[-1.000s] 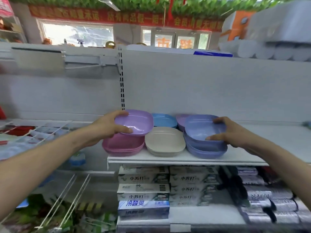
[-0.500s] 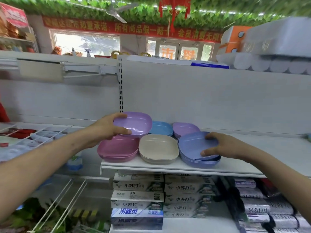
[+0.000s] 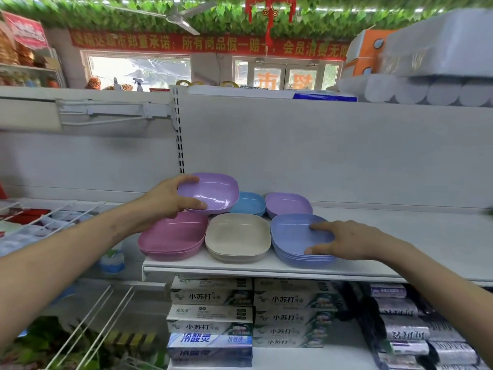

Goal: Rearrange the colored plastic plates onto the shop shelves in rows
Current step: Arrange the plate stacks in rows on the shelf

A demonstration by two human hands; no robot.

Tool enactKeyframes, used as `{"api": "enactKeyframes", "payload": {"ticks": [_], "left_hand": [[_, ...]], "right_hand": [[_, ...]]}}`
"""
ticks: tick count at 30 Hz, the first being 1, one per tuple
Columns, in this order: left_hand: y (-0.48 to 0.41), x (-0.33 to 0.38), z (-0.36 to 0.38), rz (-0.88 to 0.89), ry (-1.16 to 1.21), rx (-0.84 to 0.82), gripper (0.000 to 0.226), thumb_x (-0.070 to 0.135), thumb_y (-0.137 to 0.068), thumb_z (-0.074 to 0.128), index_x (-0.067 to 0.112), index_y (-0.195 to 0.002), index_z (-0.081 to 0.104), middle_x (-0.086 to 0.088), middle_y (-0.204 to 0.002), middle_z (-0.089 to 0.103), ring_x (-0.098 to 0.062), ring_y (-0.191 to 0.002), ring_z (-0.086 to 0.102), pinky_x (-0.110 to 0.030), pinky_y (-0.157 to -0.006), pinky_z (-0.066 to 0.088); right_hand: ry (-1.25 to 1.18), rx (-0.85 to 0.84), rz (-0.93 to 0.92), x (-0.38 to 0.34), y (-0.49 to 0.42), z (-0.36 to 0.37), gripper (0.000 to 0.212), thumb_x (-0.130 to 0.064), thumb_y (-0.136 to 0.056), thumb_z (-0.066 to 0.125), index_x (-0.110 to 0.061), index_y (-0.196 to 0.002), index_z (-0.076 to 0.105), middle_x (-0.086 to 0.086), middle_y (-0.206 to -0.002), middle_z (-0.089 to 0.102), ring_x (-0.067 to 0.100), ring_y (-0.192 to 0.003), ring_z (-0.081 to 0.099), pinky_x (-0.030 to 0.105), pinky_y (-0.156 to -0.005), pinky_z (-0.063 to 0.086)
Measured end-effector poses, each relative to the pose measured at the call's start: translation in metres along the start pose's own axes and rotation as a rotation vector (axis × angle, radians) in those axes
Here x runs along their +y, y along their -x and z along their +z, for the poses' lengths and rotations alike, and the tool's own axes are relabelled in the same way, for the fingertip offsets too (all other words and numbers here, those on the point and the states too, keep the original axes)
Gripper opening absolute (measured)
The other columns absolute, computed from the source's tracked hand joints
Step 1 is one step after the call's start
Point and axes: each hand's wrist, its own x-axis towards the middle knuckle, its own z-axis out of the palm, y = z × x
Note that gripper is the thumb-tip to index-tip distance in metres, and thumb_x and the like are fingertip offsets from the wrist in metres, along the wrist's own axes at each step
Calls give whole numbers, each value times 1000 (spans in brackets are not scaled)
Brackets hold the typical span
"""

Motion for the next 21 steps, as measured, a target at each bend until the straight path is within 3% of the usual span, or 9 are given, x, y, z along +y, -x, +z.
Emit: {"api": "enactKeyframes", "payload": {"ticks": [6, 13, 16, 21], "left_hand": [[-13, 17, 27, 21, 14, -7, 63, 23, -79, 88, 37, -133, 59, 0, -117, 55, -20, -80, 51, -36, -70, 43], [-31, 35, 60, 3, -5, 3, 65, 27, -78, 89, 38, -135, 58, -3, -116, 56, -19, -75, 47, -31, -62, 43], [-39, 46, 78, 15, -29, 7, 67, 27, -81, 87, 35, -139, 56, -2, -120, 57, -17, -76, 51, -24, -63, 43], [-60, 62, 115, -16, -45, -15, 64, 27, -83, 85, 35, -139, 53, 0, -121, 55, -16, -77, 50, -26, -64, 41]], "right_hand": [[26, -22, -58, 2, 0, -2, 93, -92, -76, 50, -50, -157, 29, -9, -162, 40, 23, -143, 45, 44, -113, 40], [-34, -52, -145, 18, 0, -12, 86, -89, -82, 44, -50, -157, 29, -10, -161, 41, 21, -143, 44, 44, -115, 37], [-90, -15, -189, 34, -3, -20, 86, -93, -79, 42, -54, -154, 31, -18, -148, 52, 15, -132, 52, 41, -111, 41], [-293, 162, -204, 69, -6, -32, 82, -94, -76, 43, -54, -148, 43, -18, -121, 63, 3, -106, 60, 37, -103, 48]]}}
